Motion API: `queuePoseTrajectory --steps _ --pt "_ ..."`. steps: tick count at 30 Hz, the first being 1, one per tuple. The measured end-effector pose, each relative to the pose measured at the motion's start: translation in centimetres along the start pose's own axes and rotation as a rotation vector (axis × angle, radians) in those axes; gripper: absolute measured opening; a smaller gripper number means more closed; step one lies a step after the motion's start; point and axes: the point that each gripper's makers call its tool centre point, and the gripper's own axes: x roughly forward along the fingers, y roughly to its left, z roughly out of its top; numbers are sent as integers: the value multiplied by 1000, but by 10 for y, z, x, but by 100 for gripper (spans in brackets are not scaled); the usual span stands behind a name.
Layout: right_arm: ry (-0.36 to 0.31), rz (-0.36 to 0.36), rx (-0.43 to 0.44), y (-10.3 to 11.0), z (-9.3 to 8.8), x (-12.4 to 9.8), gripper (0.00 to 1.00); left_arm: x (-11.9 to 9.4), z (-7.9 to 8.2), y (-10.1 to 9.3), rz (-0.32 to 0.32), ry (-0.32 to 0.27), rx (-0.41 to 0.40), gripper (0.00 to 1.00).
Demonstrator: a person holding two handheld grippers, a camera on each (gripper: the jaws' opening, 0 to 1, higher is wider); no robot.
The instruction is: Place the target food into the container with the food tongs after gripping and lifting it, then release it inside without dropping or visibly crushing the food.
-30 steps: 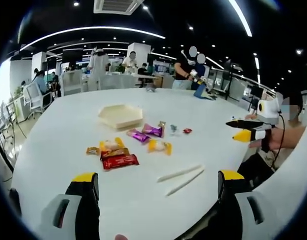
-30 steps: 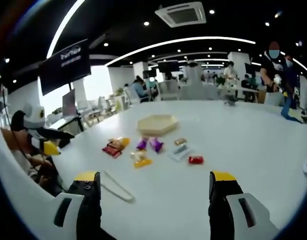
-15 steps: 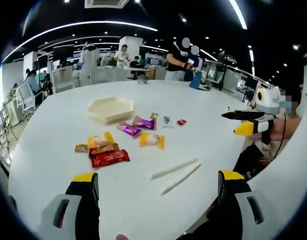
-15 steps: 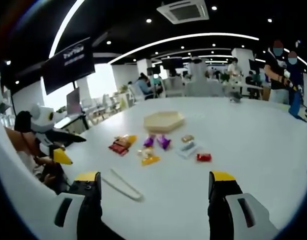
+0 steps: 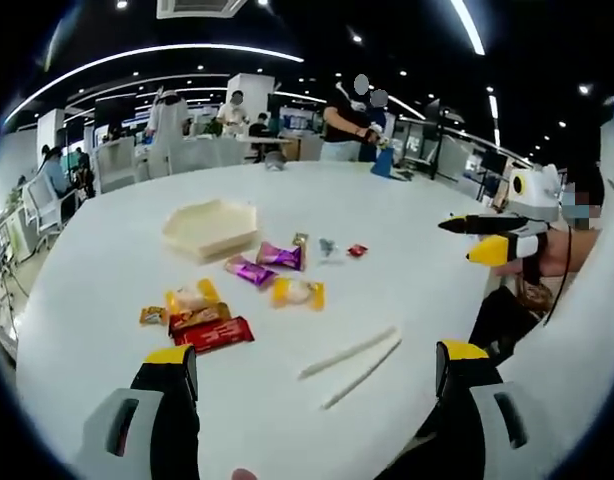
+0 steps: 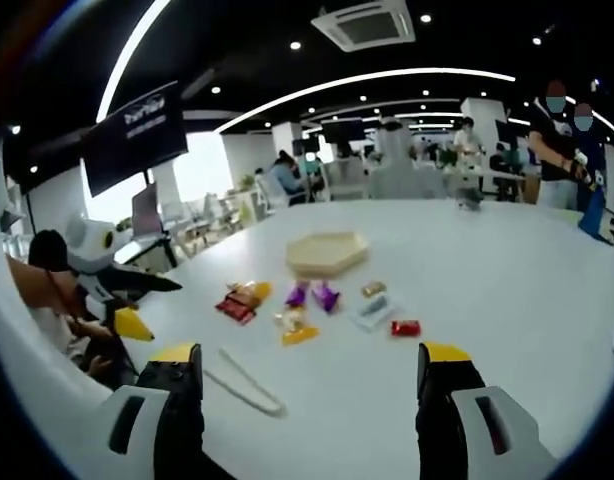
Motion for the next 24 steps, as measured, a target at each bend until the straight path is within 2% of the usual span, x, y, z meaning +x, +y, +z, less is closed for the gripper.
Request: queuePoseTrajectory --steps 3,8,10,13,15,16,18,23,24 --pt "11 -11 -16 -4 0 0 90 3 1 0 -4 -3 -12 99" --pt "-16 -41 10 -8 9 -6 90 3 2 0 -15 7 -5 99" --pt "-23 -24 9 -4 11 -5 90 2 7 2 -13 -28 2 99" --pt "5 -19 -39 -3 9 -3 89 5 4 8 -1 -16 -16 99" --pt "-18 -49 -13 -6 16 -5 89 7 6 6 -24 -14 -26 99" --pt "-32 -54 21 -4 18 -4 89 7 6 5 -39 -8 -2 99" --pt "-19 -62 17 -3 17 0 89 5 8 8 -46 -3 35 99" --pt "-2 -98 26 5 22 8 88 5 10 25 -66 -10 37 99" --pt "25 -118 29 4 20 7 88 4 8 27 -72 2 40 99"
